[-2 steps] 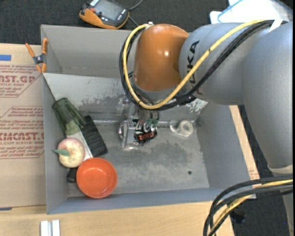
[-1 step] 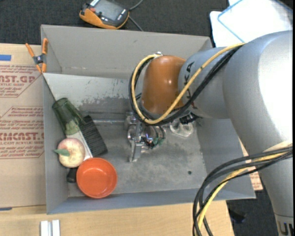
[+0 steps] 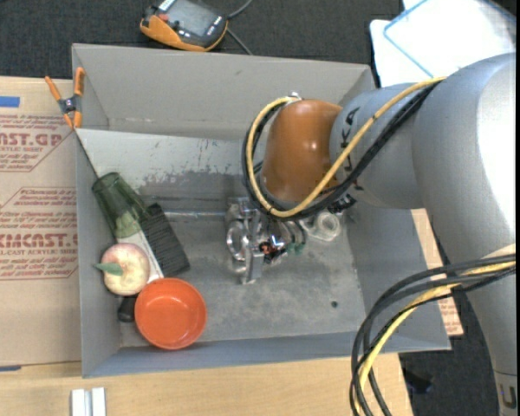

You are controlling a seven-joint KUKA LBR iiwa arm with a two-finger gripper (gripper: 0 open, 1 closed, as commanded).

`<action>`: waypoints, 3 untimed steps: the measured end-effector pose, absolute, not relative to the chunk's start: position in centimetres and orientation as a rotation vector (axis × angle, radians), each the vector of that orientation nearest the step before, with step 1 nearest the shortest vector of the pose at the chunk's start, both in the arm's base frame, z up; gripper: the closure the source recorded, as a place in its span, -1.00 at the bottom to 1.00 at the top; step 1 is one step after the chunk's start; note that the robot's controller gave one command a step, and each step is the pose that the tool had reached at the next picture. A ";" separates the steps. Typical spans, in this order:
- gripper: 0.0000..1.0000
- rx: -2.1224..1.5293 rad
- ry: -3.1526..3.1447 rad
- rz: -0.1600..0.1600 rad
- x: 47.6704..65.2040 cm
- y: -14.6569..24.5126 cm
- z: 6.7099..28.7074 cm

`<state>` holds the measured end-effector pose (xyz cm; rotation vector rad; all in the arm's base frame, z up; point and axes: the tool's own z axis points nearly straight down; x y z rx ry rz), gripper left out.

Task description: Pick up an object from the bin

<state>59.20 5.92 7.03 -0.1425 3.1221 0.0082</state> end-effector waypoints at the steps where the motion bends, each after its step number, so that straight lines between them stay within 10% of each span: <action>1: -1.00 -0.021 3.136 0.008 59.4 7.9 7.1; 2: -1.00 -0.133 3.120 0.009 59.3 6.1 7.1; 3: 1.00 -0.018 3.133 0.011 59.2 3.8 7.0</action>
Offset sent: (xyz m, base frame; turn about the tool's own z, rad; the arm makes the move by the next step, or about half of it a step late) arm 0.0001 0.0011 0.0001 0.0057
